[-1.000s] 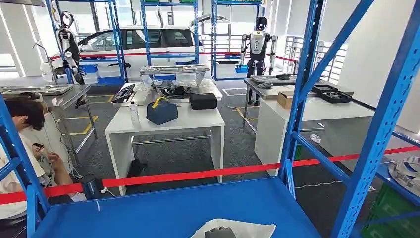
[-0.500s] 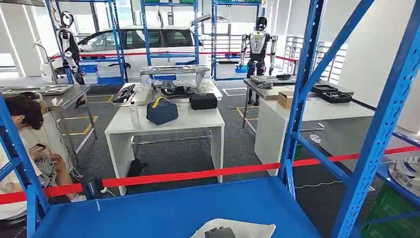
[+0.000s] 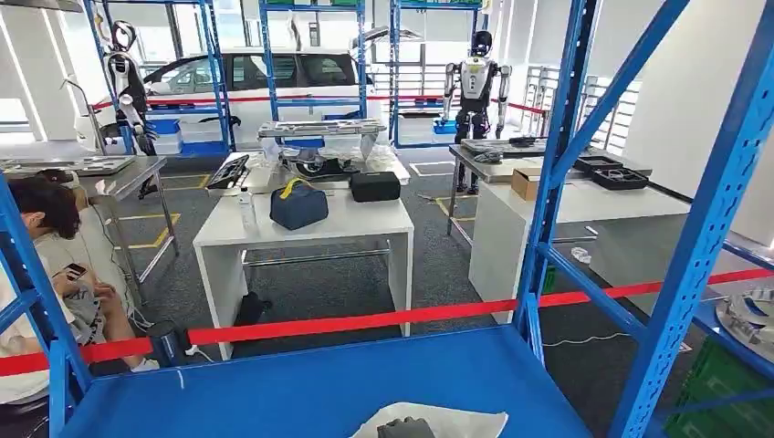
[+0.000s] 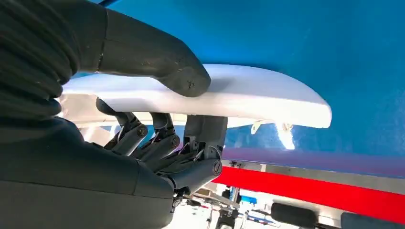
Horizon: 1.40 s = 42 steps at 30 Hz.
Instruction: Take the parts from the cabinet and place them on the table.
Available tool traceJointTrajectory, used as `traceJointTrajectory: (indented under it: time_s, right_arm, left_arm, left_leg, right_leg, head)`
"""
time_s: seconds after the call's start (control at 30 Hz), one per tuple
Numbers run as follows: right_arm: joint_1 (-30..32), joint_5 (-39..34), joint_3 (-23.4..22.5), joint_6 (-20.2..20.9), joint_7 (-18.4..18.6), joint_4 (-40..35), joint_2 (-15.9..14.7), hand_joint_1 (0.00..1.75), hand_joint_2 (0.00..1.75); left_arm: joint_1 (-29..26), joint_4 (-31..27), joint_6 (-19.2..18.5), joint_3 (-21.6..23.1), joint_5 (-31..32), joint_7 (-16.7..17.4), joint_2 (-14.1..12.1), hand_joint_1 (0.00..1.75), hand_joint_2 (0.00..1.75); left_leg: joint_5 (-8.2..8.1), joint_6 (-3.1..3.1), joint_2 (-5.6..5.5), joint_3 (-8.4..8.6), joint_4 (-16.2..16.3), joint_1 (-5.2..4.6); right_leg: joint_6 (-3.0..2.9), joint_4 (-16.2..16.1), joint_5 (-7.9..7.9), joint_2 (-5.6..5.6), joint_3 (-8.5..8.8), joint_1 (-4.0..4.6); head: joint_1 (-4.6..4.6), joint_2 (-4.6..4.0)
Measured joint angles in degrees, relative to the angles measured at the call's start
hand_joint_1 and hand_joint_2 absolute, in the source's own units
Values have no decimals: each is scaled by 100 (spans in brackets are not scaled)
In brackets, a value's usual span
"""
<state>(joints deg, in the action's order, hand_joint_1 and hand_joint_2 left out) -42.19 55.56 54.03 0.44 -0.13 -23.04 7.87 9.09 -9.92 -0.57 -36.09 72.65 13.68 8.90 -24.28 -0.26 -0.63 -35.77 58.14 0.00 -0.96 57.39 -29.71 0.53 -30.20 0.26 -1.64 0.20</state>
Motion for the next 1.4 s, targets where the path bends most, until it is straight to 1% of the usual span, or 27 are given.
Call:
traceJointTrajectory:
  time_s: [0.27,0.3,0.37,0.4,0.43,0.47,0.53,0.6,0.63,0.67,0.7,0.73,0.8,0.83,0.87,0.9,1.0,1.03,1.1,1.13,1.17,1.2,1.23,1.3,1.33,1.37,1.4]
  right_arm:
    - [0,0,0,0,0,2,0,175,175]
    - [0,0,0,0,0,2,0,0,0]
    - [4,-47,2,-19,-38,4,8,0,0]
    - [39,-326,-8,-241,-310,-47,9,0,0]
    - [94,-669,-67,-672,-708,-270,-28,0,0]
    - [185,-861,-157,-1067,-896,-868,-178,0,0]
    - [194,-879,-253,-1283,-794,-1622,-380,0,0]
    - [136,-804,-481,-1114,-526,-2681,-623,0,0]
    - [151,-737,-603,-995,-533,-3052,-723,0,0]
    - [206,-684,-680,-973,-560,-3310,-794,0,0]
    - [306,-621,-758,-981,-603,-3548,-868,0,0]
    - [379,-584,-813,-1025,-662,-3741,-896,0,0]
    - [411,-522,-909,-1128,-752,-3967,-920,0,0]
    - [429,-516,-946,-1143,-752,-4052,-933,0,0]
    - [460,-516,-981,-1150,-754,-4144,-957,0,0]
    - [468,-516,-1006,-1154,-750,-4190,-968,0,0]
    - [498,-514,-1036,-1163,-761,-4310,-975,0,0]
    - [503,-511,-1036,-1167,-759,-4328,-977,0,0]
    - [508,-509,-1051,-1169,-758,-4350,-979,0,0]
    - [515,-507,-1051,-1169,-761,-4352,-979,0,0]
    - [529,-505,-1051,-1169,-758,-4352,-979,0,0]
    - [547,-498,-1051,-1169,-754,-4350,-981,0,0]
    - [555,-496,-1056,-1172,-752,-4352,-981,0,0]
    - [555,-465,-1084,-1178,-752,-4354,-981,0,0]
    - [556,-459,-1104,-1187,-750,-4367,-981,0,0]
    - [557,-450,-1121,-1191,-750,-4369,-984,0,0]
    - [563,-441,-1121,-1196,-748,-4369,-984,0,0]
  left_arm:
    - [0,0,0,0,0,0,0,0,0]
    - [0,0,0,0,0,2,0,0,0]
    - [2,0,0,0,-6,0,0,0,0]
    - [-2,-4,0,-9,-72,-39,-2,0,0]
    - [-2,-2,-2,-50,-135,-65,-2,0,0]
    - [4,-2,-18,-83,-159,-94,-2,0,0]
    - [14,-4,-30,-107,-179,-105,-4,0,0]
    - [16,-7,-70,-140,-179,-109,-22,0,0]
    - [13,-7,-72,-151,-179,-107,-31,0,0]
    - [13,-7,-79,-160,-179,-105,-37,0,0]
    - [11,-4,-90,-181,-179,-103,-39,0,0]
    - [12,-4,-92,-194,-179,-103,-39,0,0]
    - [32,-7,-96,-205,-179,-103,-39,0,0]
    - [40,-17,-96,-218,-177,-103,-68,0,0]
    - [47,-15,-98,-230,-177,-103,-61,0,0]
    - [50,-15,-98,-232,-177,-103,-61,0,0]
    - [36,-13,-98,-236,-177,-101,-63,0,0]
    - [38,-13,-101,-238,-177,-101,-63,0,0]
    - [46,-15,-105,-238,-177,-96,-63,0,0]
    - [48,-13,-114,-238,-177,-96,-61,0,0]
    - [48,-13,-118,-238,-177,-98,-61,0,0]
    - [48,-13,-120,-238,-177,-98,-61,0,0]
    - [49,-15,-120,-238,-175,-96,-61,0,0]
    - [70,-15,-120,-240,-168,-94,-61,0,0]
    - [95,-24,-120,-240,-168,-92,-70,0,0]
    - [104,-28,-120,-240,-164,-96,-72,0,0]
    - [107,-26,-120,-240,-151,-112,-68,0,0]
  left_leg:
    - [0,0,0,0,0,0]
    - [0,0,0,0,0,0]
    - [-24,20,-3,-11,23,-25]
    - [4,88,-11,-1,9,-37]
    - [48,113,6,27,-74,-13]
    - [100,116,35,51,-152,39]
    - [120,153,36,37,-173,37]
    - [123,163,51,26,-169,37]
    - [123,162,52,25,-167,41]
    - [126,157,50,22,-161,48]
    - [130,137,48,15,-145,63]
    - [129,109,50,-7,-114,83]
    - [114,15,63,-89,5,123]
    - [122,-40,57,-125,33,118]
    - [121,-93,48,-135,70,107]
    - [140,-132,37,-163,112,89]
    - [184,-267,41,-257,100,128]
    - [-81,-284,50,-324,272,127]
    - [-683,-307,49,-554,1042,123]
    - [-898,-311,49,-660,1450,123]
    - [-997,-304,49,-698,1737,122]
    - [-953,-284,49,-615,1779,117]
    - [-814,-247,49,-411,1565,104]
    - [-531,-127,42,262,633,52]
    - [-657,-49,42,543,159,13]
    - [-627,-86,67,633,89,-4]
    - [-599,-68,61,593,52,-37]
  right_leg:
    - [0,0,0,0,1,0]
    - [0,0,0,0,0,0]
    - [23,-44,13,-1,18,-18]
    - [98,-60,50,-5,28,-26]
    - [120,-77,62,7,30,-3]
    - [127,6,-18,-6,-6,-15]
    - [141,220,-214,-18,-122,-14]
    - [169,1100,-697,-16,-489,-37]
    - [191,1513,-840,-16,-674,-51]
    - [210,1740,-853,-17,-780,-76]
    - [232,1668,-706,-18,-753,-107]
    - [255,1326,-471,-22,-595,-138]
    - [341,268,-36,-51,-58,-212]
    - [322,246,-147,-15,-30,-168]
    - [217,335,31,32,-129,-145]
    - [162,246,-75,32,-124,-173]
    - [-18,293,31,24,-248,-172]
    - [-64,293,81,20,-297,-167]
    - [-95,297,177,17,-415,-152]
    - [-103,301,223,15,-474,-134]
    - [-111,302,265,11,-533,-115]
    - [-112,305,313,7,-598,-97]
    - [-110,305,360,7,-658,-80]
    - [-94,306,446,10,-743,-57]
    - [-80,306,481,5,-753,-68]
    - [-40,280,511,-1,-769,-55]
    - [1,265,533,-18,-759,-63]
  head:
    - [0,0]
    - [0,0]
    - [0,0]
    - [2,0]
    - [4,0]
    - [0,0]
    - [0,0]
    - [2,2]
    - [0,2]
    - [-2,2]
    - [0,0]
    - [0,2]
    - [0,2]
    - [0,2]
    - [2,2]
    - [2,2]
    - [11,2]
    - [20,2]
    - [24,2]
    - [26,2]
    - [24,2]
    - [24,2]
    - [26,2]
    - [24,2]
    - [22,2]
    - [22,2]
    - [28,2]
